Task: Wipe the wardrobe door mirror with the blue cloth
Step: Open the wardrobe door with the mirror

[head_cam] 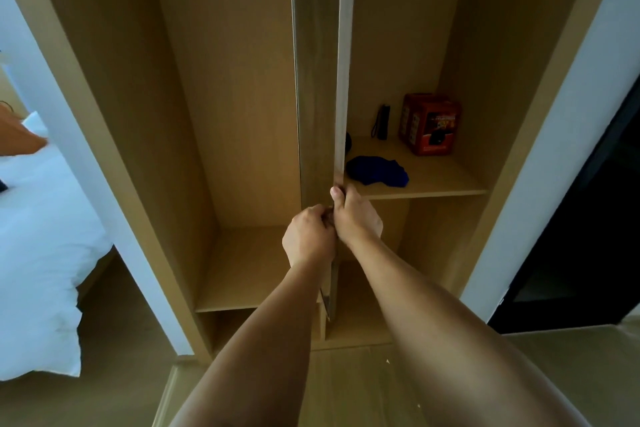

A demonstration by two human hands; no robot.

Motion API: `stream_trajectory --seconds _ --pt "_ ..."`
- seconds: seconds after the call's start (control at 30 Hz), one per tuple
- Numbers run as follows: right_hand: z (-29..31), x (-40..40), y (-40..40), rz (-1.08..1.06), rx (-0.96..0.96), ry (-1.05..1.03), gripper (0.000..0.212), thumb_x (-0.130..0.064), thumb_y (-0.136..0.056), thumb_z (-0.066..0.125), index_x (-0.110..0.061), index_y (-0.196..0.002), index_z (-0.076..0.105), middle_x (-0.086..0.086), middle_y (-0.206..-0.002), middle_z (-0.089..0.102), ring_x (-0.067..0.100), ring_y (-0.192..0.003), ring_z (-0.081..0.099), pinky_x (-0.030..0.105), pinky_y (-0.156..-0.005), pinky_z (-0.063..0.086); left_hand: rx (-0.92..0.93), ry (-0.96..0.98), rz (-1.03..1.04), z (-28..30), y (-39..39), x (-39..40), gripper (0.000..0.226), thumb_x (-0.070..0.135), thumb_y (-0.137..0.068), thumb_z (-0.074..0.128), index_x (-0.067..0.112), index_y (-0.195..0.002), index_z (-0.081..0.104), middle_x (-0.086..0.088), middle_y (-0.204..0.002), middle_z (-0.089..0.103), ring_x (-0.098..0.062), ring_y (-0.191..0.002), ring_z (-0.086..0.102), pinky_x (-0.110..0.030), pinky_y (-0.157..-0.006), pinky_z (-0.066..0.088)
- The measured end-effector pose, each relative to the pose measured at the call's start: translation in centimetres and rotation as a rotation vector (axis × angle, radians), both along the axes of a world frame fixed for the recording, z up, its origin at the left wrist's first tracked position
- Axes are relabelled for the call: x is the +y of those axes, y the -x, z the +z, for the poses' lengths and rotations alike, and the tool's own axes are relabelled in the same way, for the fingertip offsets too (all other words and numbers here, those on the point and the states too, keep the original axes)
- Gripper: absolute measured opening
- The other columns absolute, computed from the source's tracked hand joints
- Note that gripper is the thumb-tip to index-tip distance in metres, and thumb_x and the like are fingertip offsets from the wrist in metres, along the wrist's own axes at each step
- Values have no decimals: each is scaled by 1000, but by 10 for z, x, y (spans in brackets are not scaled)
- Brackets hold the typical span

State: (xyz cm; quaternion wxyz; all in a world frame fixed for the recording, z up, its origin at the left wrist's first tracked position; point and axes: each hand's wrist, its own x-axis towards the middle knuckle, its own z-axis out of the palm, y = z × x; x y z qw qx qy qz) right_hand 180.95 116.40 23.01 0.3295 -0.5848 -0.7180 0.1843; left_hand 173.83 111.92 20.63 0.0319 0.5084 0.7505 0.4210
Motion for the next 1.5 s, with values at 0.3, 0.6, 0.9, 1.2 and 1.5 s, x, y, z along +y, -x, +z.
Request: stream_trajectory --seconds 0.3,0.6,0.9,1.2,1.5 --pt "0 12 -20 -214 27 -44 36 -40 -102 25 -18 -105 53 0 -83 60 15 -68 52 28 -57 36 -94 17 80 -5 11 15 26 19 -96 45 24 -112 64 5 -107 68 -13 -90 62 -32 -70 56" --pt "11 40 -38 -333 88 47 39 -36 -103 25 -15 -112 56 9 -117 55 22 -85 55 32 -63 40 -189 164 120 -8 9 38 34 36 -98 33 24 -112 61 -1 -111 64 -19 -94 58 -31 -72 48" --pt "16 71 -45 -370 195 63 37 -30 -103 29 -8 -113 57 13 -113 60 24 -88 56 31 -63 36 -137 292 133 -2 16 63 35 30 -99 22 18 -95 55 -3 -97 57 -19 -82 49 -33 -69 40" --pt "22 105 -55 -376 284 111 36 -29 -103 34 -1 -119 49 18 -114 60 31 -98 60 35 -67 44 -311 259 215 -1 31 87 56 44 -99 16 11 -127 50 -15 -126 54 -31 -116 48 -42 -94 37" --pt "21 124 -51 -462 321 120 35 -30 -102 35 -1 -118 49 16 -113 61 29 -95 60 29 -62 35 -595 3 379 2 70 97 67 62 -93 15 25 -148 21 -7 -154 24 -30 -139 26 -48 -109 24"
